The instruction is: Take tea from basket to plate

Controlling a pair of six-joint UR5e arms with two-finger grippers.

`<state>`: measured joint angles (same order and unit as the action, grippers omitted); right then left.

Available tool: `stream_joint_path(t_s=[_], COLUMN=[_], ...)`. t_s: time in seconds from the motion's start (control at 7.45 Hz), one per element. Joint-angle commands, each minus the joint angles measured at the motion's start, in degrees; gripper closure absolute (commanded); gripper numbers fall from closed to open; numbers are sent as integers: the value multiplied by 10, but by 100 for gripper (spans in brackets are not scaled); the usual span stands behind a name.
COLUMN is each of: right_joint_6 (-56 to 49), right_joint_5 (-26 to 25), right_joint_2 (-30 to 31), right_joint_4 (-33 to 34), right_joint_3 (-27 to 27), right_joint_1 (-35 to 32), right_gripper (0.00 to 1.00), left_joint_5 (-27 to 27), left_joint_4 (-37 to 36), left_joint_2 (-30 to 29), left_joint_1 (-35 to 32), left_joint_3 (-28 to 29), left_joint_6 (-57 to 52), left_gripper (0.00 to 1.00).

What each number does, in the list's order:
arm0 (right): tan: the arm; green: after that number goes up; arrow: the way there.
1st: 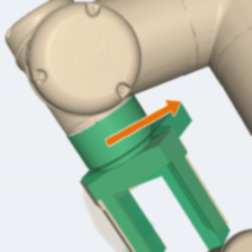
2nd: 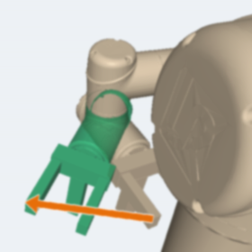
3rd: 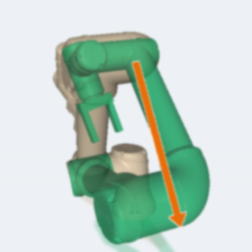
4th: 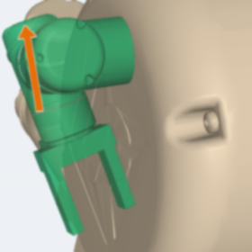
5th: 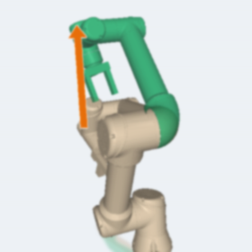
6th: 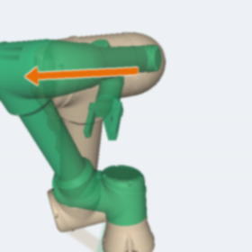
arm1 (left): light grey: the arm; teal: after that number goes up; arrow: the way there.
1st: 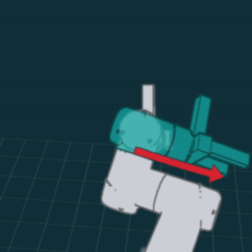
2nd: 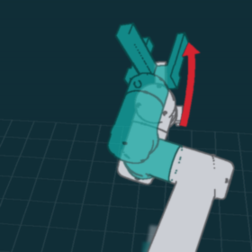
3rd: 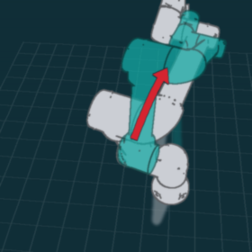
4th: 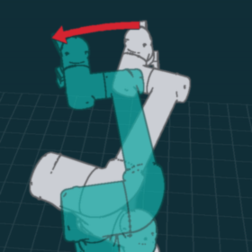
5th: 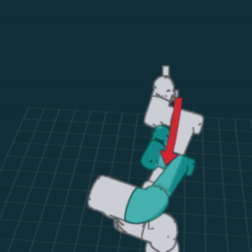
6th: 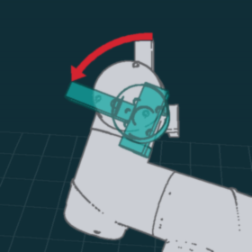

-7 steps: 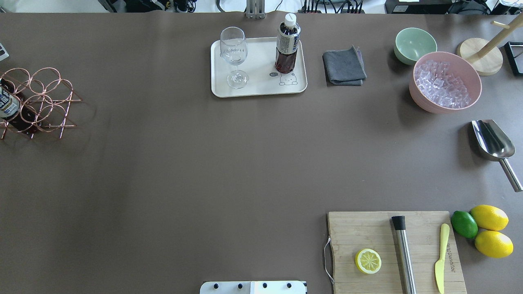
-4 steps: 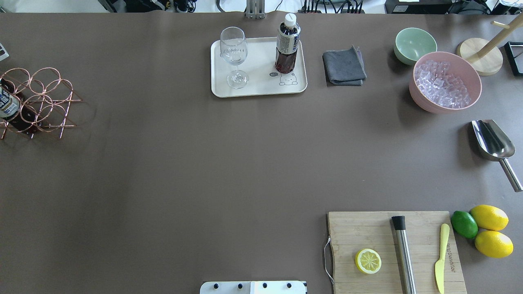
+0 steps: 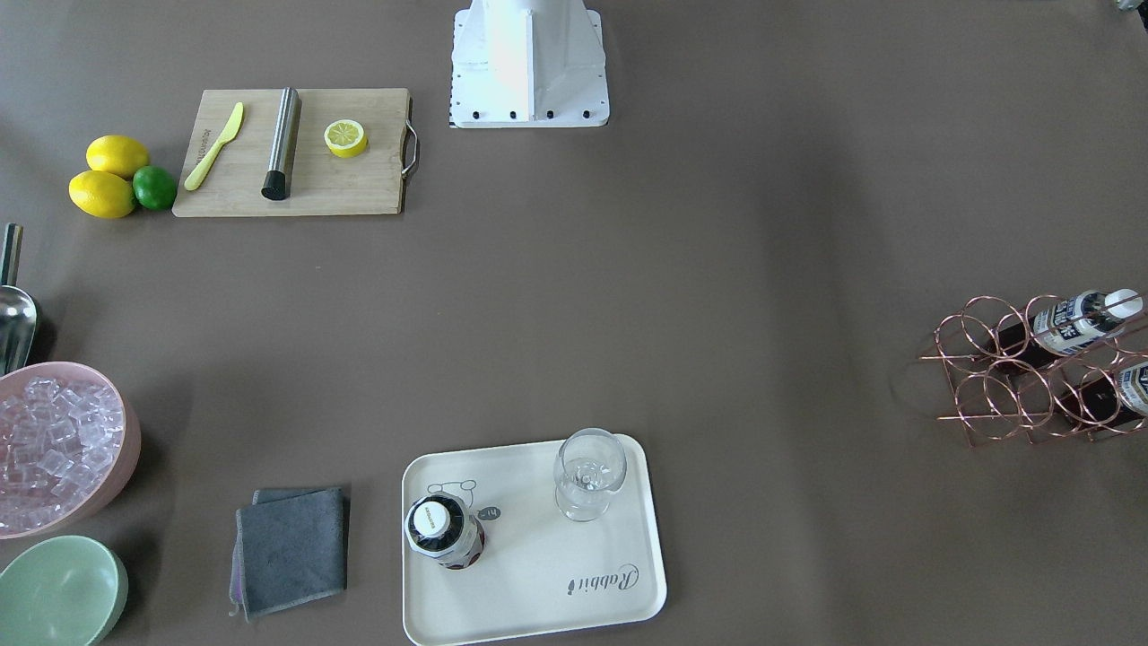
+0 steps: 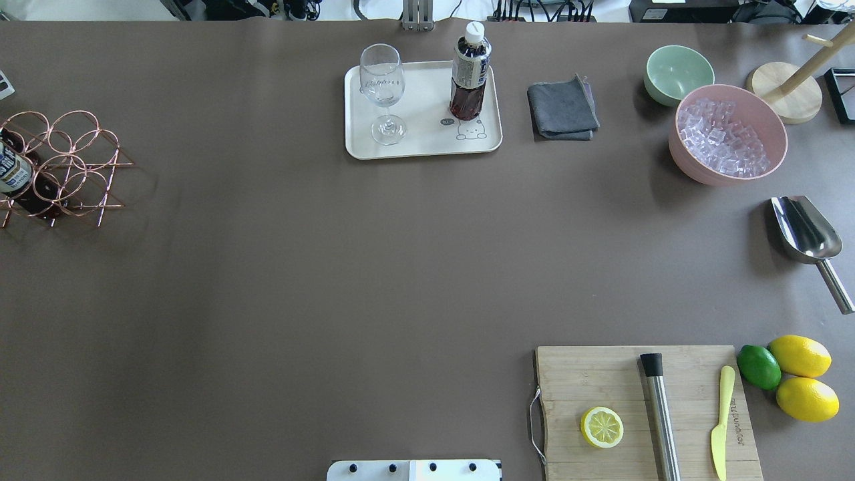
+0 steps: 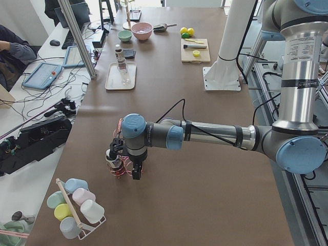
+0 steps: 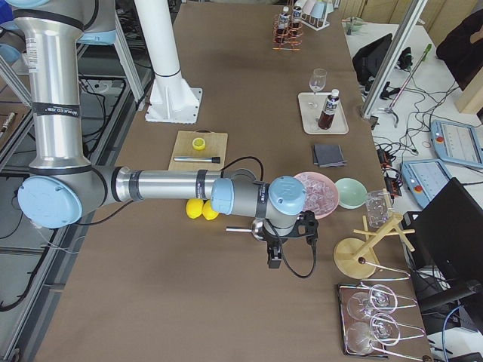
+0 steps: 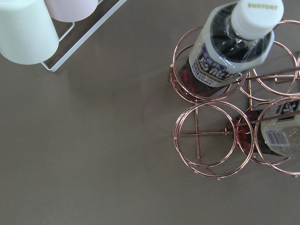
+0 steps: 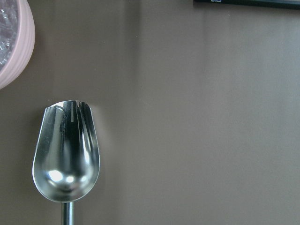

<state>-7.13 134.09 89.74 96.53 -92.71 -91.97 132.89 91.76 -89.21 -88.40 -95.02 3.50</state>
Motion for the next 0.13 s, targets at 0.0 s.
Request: stream_joint_path(t_s=[0.0], right_joint_6=[1], right_joint_5=[-5], right_joint_2=[0], right_joint_4=[1], right_joint_3=[1], right_joint_1=[0], right_gripper=[0], left_joint_5=[1], left_joint_4=[0], left_joint_2=[0], left_joint_1=[0], left_joint_3=[1], left_joint_6=[0], left_gripper=[2])
